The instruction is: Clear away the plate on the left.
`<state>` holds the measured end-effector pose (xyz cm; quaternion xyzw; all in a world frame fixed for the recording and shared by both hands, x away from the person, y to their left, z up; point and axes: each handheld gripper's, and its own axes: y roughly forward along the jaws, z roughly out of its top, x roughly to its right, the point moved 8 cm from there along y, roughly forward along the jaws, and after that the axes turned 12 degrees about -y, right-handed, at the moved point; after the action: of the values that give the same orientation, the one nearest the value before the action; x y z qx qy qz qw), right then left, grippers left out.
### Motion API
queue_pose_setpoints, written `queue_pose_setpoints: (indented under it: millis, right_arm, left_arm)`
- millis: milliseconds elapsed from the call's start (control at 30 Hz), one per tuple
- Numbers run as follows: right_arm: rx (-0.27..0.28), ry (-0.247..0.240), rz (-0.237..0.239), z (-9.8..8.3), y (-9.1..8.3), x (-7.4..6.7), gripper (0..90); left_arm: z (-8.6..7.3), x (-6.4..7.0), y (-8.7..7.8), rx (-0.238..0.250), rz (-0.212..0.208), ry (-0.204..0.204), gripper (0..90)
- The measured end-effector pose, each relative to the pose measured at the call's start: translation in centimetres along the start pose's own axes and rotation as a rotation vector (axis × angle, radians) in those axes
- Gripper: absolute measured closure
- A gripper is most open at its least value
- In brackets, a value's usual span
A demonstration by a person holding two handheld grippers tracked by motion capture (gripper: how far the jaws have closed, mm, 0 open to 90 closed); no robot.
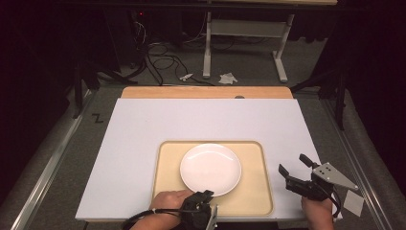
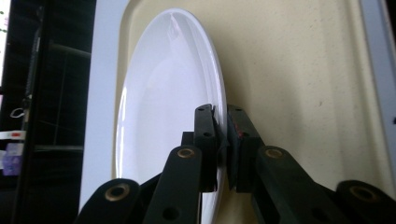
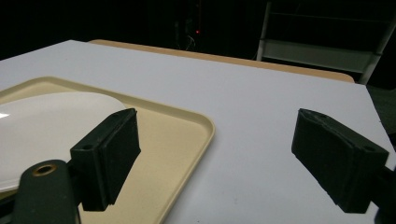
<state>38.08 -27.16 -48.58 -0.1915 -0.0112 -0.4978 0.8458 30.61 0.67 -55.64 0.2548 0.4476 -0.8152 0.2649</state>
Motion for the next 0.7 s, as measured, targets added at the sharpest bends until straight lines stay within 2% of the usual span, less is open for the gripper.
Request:
queue_pose_setpoints:
  millis: [467,633,700]
  right_arm:
    - [-0.001,0.0,0.001,0.0,-0.01,-0.02,16.2]
    - [-0.001,0.0,0.001,-0.01,0.0,-0.02,16.2]
    - [0.0,0.0,0.003,0.0,0.01,-0.05,16.2]
  left_arm:
    - [-0.31,0.71,0.53,-0.024,-0.08,-0.035,79.5]
    - [-0.31,0.85,0.57,-0.032,-0.091,-0.044,73.6]
    - [-0.2,0.79,0.54,-0.026,-0.103,-0.063,71.6]
